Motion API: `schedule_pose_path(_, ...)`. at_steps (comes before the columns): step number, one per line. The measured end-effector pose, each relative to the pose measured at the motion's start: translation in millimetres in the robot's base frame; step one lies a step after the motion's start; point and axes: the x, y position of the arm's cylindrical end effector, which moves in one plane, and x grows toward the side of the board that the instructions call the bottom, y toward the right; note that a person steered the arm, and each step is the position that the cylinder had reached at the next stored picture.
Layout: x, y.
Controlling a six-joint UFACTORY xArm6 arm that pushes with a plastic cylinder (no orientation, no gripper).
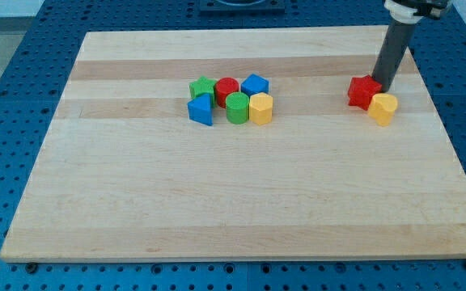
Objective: Move the yellow heart to the center bottom of the board
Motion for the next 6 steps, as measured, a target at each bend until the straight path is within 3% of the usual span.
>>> schedule_pose_path(2, 20, 47)
schedule_pose_path(3, 47, 23)
schedule_pose_path(6, 48, -33)
